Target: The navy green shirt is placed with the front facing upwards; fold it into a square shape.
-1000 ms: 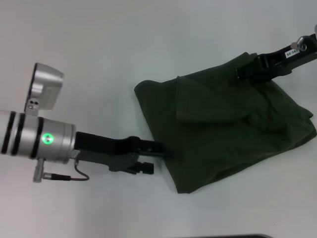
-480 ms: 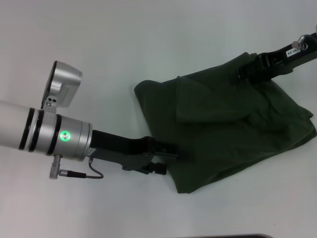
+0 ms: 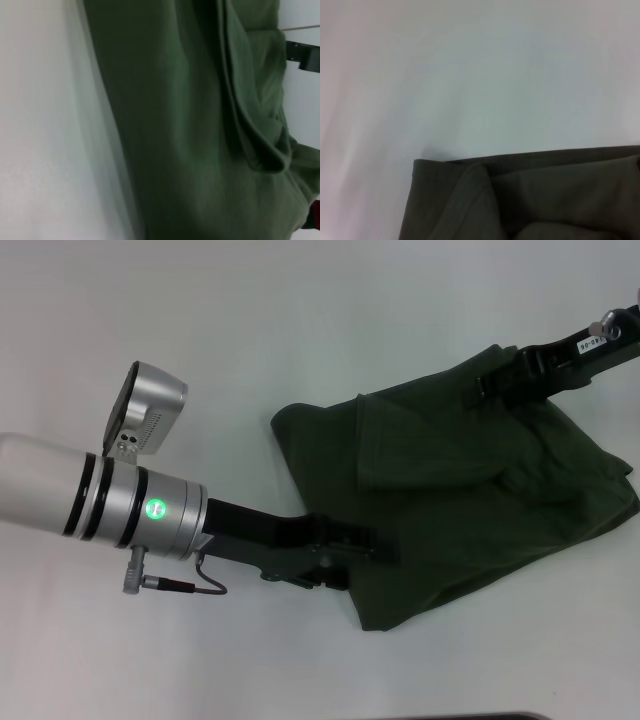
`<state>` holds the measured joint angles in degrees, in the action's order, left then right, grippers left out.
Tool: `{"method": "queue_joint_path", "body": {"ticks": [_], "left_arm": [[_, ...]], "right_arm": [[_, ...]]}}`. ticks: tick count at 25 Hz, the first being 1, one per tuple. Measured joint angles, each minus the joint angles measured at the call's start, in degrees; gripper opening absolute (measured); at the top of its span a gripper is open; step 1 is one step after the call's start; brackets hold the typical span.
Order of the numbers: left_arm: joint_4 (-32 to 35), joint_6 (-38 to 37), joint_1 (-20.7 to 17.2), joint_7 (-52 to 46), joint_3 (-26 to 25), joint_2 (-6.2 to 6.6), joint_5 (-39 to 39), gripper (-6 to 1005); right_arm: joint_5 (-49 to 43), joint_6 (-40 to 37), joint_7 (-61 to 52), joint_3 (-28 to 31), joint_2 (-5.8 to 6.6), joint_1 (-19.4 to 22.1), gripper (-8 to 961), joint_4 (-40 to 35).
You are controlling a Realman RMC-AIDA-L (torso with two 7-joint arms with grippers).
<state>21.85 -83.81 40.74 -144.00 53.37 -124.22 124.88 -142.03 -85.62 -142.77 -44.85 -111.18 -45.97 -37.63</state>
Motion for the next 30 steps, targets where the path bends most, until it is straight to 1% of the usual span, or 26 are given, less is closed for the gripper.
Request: {"method": "queue_joint_path", "body": {"ticks": [7, 12, 20, 26, 30], "left_arm": [[-0.46, 1.33, 1.02, 0.01, 0.04, -0.12, 0.26, 863], [0.45, 1.52, 1.65, 0.81, 3.02, -0.15, -0.06, 852], [0.57, 1.71, 1.98, 0.77, 3.09, -0.23, -0.12, 493], [0.65, 1.74, 2.43, 0.75, 3.05, -0.23, -0.12, 283], [0.66, 0.83, 2.64, 1.67, 3.14, -0.22, -0.33, 175]], "right_arm": [[-0.02, 0.09, 0.10, -0.05, 0.00, 0.06, 718, 0.17], [-0.02, 0.12, 0.13, -0.04, 0.00, 0.09, 716, 0.34], [0.00, 0.11, 0.13, -0.07, 0.00, 0.09, 717, 0.40], [0.00, -0.03, 0.13, 0.01, 0.04, 0.10, 718, 0.32], [-0.05, -0.04, 0.13, 0.07, 0.09, 0.12, 717, 0.29]]}}
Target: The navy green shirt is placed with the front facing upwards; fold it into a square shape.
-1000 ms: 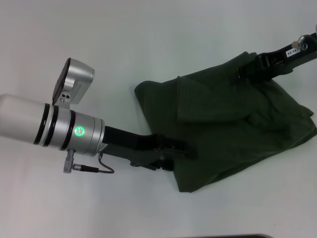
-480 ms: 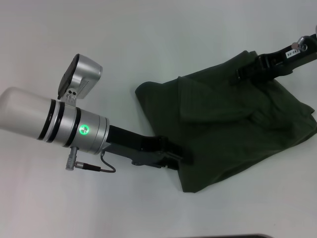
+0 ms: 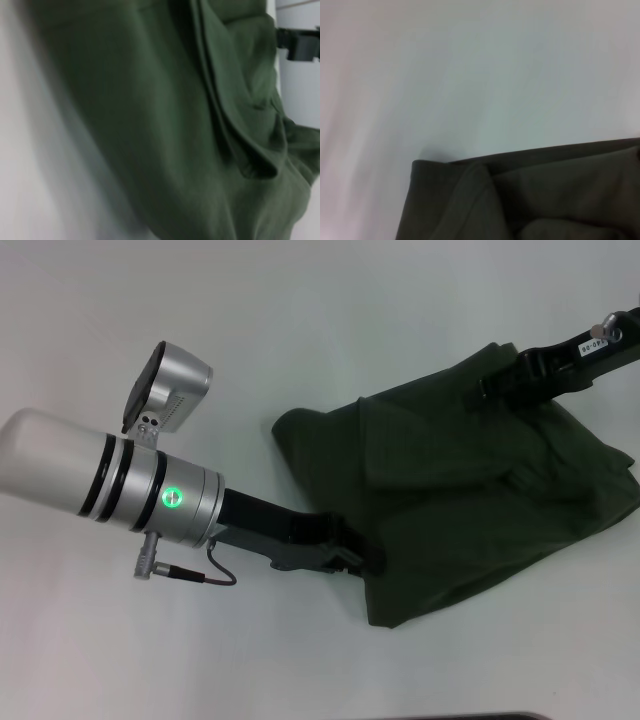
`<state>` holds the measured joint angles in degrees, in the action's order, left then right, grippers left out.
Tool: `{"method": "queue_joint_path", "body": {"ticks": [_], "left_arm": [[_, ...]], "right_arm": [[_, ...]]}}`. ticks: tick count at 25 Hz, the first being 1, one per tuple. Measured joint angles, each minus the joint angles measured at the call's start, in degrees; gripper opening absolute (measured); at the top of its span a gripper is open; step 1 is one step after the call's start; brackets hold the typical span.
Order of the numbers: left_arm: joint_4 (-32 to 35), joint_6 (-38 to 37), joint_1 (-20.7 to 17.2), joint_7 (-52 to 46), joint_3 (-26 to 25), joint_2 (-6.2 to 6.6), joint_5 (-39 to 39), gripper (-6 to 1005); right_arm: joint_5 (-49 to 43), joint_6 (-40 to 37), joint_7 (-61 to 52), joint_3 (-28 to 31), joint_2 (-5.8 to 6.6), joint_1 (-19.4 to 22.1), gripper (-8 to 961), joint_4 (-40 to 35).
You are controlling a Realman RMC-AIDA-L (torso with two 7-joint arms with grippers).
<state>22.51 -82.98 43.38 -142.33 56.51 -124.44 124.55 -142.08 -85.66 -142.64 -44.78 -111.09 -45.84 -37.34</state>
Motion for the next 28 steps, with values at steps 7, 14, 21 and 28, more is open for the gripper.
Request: {"method": "queue_joint_path", "body": {"ticks": [7, 14, 21, 28], "left_arm": [[5.40, -2.97, -3.98, -1.10, 1.18, 0.68, 0.75, 131], [11.90, -4.98, -8.91, -3.93, 1.08, 1.93, 2.05, 116], [16.58, -6.38, -11.20, -5.77, 0.85, 2.58, 3.03, 113], [21.12, -7.85, -13.98, -7.70, 0.65, 3.64, 3.14, 112]], "right_arm": [[-0.04, -0.06, 0.00, 0.16, 0.08, 0.16, 717, -0.01], [0.36, -0.01, -0.19, 0.08, -0.22, -0.26, 716, 0.20], [0.45, -1.47, -0.29, 0.03, -0.85, -0.77, 718, 0.06], [2.19, -3.04, -0.28, 0.31, -0.42, -0.24, 716, -0.44]]}}
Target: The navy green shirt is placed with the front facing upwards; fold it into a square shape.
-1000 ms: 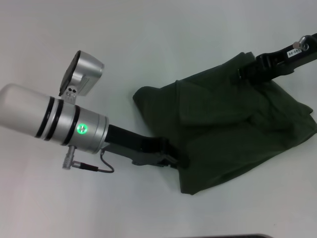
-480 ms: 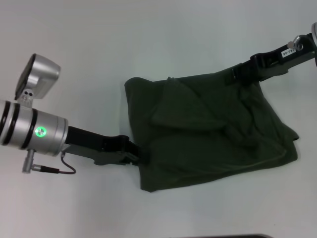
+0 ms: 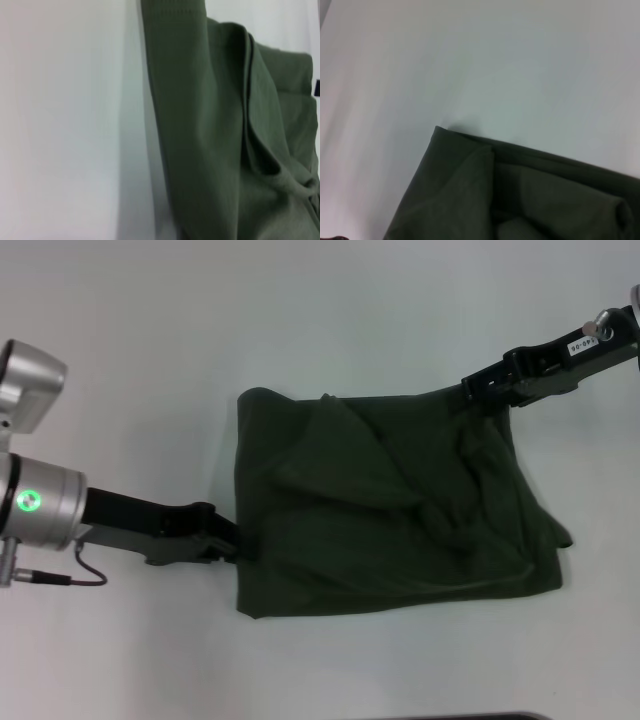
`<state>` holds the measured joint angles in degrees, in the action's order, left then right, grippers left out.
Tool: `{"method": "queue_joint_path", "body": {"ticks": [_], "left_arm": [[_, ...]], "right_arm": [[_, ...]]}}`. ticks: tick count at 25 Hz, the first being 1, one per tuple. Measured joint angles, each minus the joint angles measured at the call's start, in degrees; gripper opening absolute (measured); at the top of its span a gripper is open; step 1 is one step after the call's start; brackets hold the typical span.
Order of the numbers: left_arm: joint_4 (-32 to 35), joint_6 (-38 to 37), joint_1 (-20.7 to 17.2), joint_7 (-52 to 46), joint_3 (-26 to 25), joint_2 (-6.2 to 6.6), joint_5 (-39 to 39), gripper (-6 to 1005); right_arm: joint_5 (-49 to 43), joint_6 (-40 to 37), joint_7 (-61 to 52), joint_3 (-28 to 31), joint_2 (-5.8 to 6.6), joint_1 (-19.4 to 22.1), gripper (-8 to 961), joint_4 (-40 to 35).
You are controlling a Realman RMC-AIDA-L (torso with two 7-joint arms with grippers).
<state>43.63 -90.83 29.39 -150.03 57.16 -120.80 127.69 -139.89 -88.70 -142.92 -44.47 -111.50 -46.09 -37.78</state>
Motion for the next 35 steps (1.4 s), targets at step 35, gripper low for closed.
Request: {"method": "queue_joint_path", "body": {"ticks": [35], "left_arm": [[1.13, -0.36, -0.40, 1.33, -0.72, -0.05, 0.01, 88]], "right_arm": [[2.00, -1.06, -3.56, -1.08, -0.73, 0.46, 713, 5.36]]}}
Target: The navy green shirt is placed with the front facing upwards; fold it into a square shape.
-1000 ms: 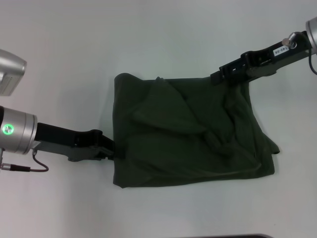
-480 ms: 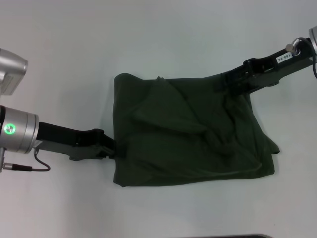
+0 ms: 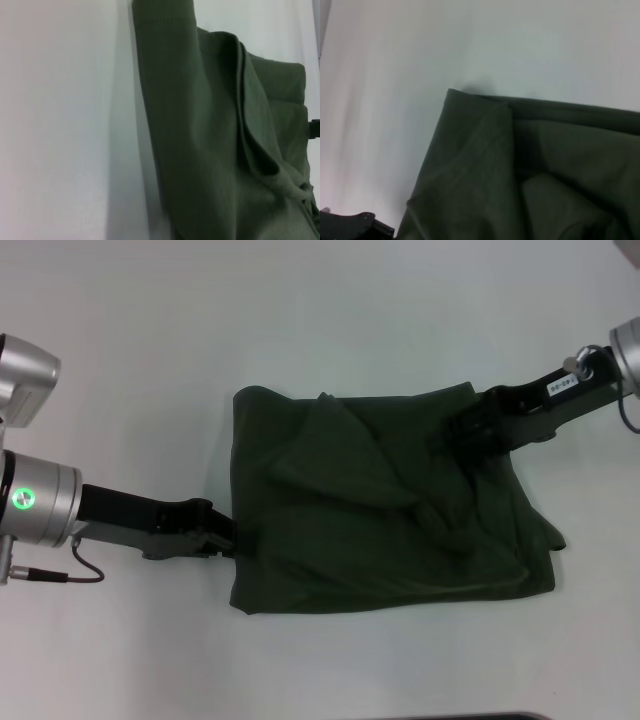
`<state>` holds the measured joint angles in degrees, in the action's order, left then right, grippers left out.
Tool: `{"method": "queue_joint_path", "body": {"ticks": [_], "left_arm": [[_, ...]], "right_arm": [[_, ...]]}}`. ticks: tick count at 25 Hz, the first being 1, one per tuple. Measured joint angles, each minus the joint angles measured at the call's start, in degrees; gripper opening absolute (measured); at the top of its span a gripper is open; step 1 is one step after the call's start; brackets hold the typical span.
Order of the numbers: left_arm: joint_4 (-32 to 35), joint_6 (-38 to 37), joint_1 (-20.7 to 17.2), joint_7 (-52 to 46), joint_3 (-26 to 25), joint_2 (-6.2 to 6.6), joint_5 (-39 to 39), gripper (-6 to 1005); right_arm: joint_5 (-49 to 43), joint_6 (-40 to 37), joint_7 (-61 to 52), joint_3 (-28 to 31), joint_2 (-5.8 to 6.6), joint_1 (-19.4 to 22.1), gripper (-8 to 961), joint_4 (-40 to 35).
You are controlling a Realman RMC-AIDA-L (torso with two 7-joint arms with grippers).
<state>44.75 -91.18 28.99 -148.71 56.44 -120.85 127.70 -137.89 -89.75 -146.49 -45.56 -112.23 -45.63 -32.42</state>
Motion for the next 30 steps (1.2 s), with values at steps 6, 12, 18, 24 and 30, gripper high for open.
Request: {"method": "queue_joint_path", "body": {"ticks": [6, 12, 18, 24, 30], "left_arm": [[0.12, 0.05, 0.02, 0.50, -0.07, 0.00, 0.00, 80], [-0.17, 0.06, 0.04, 0.92, -0.09, -0.07, 0.00, 72], [-0.11, 0.05, 0.32, 0.90, -0.10, -0.08, 0.00, 64], [-0.14, 0.05, 0.40, 0.88, -0.10, -0.09, 0.00, 56], [-0.24, 0.05, 0.31, 0.88, -0.10, -0.08, 0.00, 48]], "right_arm": [[0.13, 2.47, -0.02, -0.74, -0.85, -0.04, 710, 0.71], [0.17, 4.82, -0.02, -0.71, -1.89, 0.10, 708, 0.71], [-0.03, 5.61, 0.45, -1.65, -2.24, 0.17, 568, 0.70], [-0.03, 5.87, 0.23, -1.74, -2.24, 0.28, 376, 0.03], [-0.02, 5.93, 0.10, -1.73, -2.04, 0.38, 169, -0.31]]}}
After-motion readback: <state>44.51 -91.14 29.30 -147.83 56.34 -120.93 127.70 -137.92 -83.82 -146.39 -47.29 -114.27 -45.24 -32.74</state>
